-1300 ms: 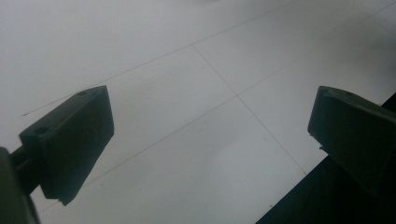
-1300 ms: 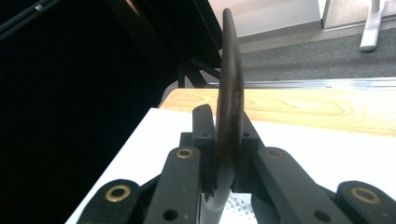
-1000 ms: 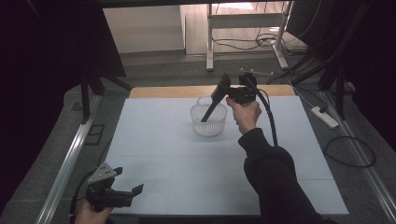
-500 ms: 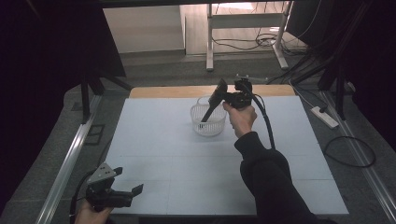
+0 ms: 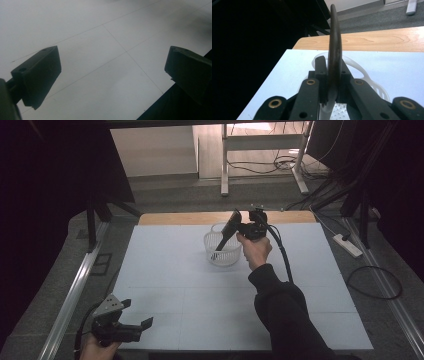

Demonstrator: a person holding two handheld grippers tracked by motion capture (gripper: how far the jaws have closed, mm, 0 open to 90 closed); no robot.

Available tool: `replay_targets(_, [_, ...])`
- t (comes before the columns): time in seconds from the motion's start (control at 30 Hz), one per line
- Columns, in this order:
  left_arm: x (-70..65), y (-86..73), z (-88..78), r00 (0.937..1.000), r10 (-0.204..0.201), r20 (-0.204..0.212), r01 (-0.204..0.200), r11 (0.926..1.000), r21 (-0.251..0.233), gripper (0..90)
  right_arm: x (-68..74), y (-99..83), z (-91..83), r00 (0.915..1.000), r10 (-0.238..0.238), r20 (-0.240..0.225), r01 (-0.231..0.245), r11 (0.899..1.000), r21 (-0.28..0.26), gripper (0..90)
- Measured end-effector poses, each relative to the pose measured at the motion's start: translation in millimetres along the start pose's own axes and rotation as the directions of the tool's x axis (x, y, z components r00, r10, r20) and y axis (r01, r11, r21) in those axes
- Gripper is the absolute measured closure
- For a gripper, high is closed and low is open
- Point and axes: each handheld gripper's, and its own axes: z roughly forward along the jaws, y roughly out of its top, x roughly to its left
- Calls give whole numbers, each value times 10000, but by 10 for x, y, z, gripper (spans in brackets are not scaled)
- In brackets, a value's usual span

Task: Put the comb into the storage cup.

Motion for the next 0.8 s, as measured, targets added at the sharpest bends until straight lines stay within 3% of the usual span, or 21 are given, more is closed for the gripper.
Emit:
replay_targets(0.6, [-6,3,4,10000,15,-34,-15,10000,55,17,-163,-88,-2,9983,580,-54,-580,9983,-56,836])
replay_targets(0.8, [-5,3,5,10000,12,-41,-12,10000,65,17,-253,-133,-23,9969,767,148,-767,9970,-44,830])
